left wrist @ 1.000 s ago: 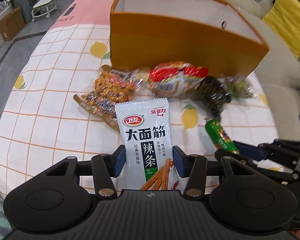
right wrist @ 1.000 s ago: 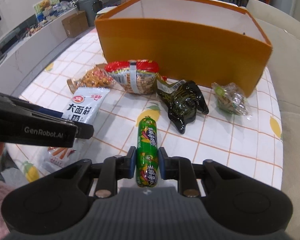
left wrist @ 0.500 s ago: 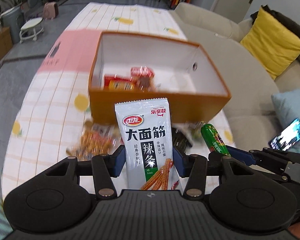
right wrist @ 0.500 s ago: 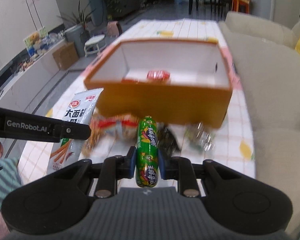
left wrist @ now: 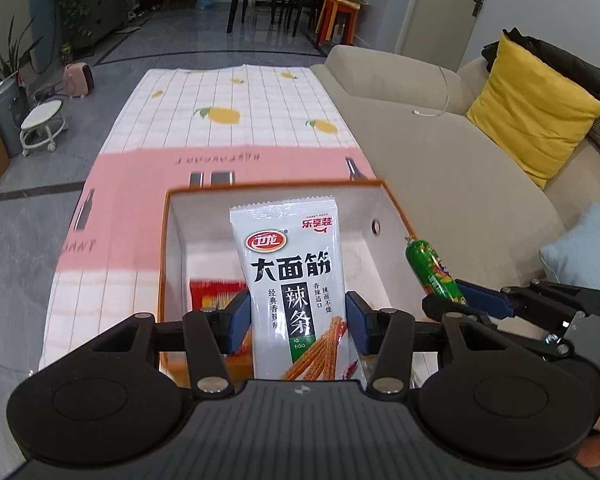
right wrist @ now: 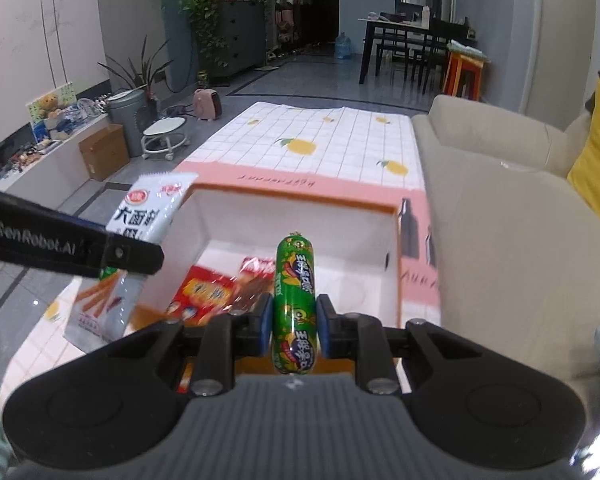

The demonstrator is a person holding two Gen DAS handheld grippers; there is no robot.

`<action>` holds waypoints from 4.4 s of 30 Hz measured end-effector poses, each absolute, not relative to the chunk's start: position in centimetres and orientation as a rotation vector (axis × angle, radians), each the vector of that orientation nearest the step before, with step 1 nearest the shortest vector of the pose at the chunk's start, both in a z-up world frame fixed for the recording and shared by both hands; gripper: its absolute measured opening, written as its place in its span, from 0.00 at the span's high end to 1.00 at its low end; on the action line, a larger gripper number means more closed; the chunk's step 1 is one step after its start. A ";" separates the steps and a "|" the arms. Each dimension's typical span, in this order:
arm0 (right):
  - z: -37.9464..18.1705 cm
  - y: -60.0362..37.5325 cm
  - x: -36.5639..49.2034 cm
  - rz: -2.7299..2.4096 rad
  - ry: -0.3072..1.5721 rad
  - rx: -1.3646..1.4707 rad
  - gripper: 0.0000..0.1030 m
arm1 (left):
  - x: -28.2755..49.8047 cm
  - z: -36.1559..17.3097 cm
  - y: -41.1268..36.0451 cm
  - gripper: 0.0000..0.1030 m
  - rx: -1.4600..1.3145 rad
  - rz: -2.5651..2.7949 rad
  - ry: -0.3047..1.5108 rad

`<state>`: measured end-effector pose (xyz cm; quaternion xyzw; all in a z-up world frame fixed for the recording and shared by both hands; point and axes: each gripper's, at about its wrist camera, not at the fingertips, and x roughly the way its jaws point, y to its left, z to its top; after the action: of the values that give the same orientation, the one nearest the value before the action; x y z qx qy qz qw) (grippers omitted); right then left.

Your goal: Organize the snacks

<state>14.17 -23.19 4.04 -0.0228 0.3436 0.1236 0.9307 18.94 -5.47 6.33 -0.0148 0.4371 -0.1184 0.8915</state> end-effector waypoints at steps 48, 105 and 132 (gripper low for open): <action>-7.7 -19.7 27.0 0.233 1.035 -0.335 0.68 | 30.9 -8.4 -8.3 0.32 0.176 -0.192 1.276; -5.0 -21.7 4.7 0.194 0.809 -0.006 0.07 | 7.5 -2.8 -0.1 0.20 -0.005 -0.098 0.931; -10.4 -17.6 6.9 0.324 0.798 -0.132 0.19 | 10.3 -9.2 0.8 0.18 0.130 -0.093 0.995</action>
<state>6.87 -17.59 -10.45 -0.0638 0.3864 0.1568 0.9066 10.33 0.82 -9.25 0.0624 0.4766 -0.0445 0.8758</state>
